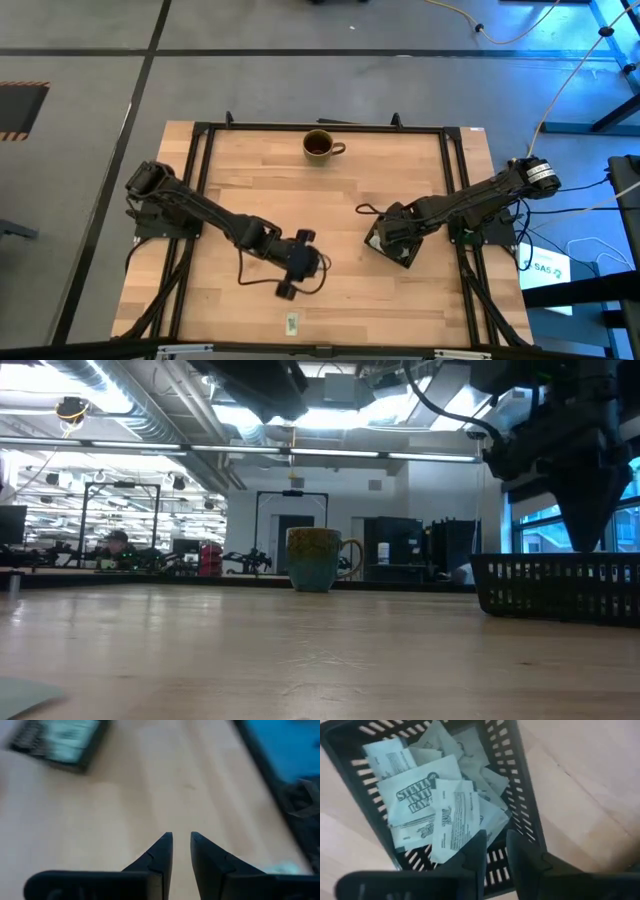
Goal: Pick and place Stevia / Truvia into bins
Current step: Put the stevia packet into the black bin
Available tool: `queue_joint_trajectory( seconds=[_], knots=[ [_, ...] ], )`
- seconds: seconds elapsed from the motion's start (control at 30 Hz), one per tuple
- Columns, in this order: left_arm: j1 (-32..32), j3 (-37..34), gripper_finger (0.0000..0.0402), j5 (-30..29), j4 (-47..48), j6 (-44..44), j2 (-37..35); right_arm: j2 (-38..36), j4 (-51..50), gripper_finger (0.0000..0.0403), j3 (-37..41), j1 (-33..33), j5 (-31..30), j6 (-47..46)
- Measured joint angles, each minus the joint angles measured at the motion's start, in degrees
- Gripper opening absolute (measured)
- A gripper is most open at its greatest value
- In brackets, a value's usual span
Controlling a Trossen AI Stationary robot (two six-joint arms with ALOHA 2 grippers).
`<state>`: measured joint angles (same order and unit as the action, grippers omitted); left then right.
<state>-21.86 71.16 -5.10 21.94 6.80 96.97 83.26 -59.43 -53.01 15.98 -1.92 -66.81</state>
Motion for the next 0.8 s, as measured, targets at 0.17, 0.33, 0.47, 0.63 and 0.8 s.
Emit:
queue_joint_trajectory(
  seconds=[0.17,0.33,0.47,0.63,0.8],
  knots=[
    [-3.74,-0.02,0.0068,2.66,0.46,1.52,0.07,0.0,0.27,0.0078,0.0,0.01,-0.01,3.65],
    [-9.1,-0.03,0.0078,1.86,-0.01,8.73,2.85,0.0,2.5,0.0078,0.0,0.01,-0.12,7.32],
    [-13.29,-0.07,0.0084,1.56,0.31,14.86,6.9,0.0,4.94,0.0078,0.0,0.01,-0.25,10.12],
    [-15.67,-0.07,0.0081,0.43,-0.21,25.19,11.55,0.0,7.14,0.0079,0.0,0.01,-2.61,10.7],
    [-16.07,0.0,0.0081,-1.25,-0.74,28.16,14.65,0.0,7.97,0.0078,0.0,0.01,-3.01,13.14]
  ],
)
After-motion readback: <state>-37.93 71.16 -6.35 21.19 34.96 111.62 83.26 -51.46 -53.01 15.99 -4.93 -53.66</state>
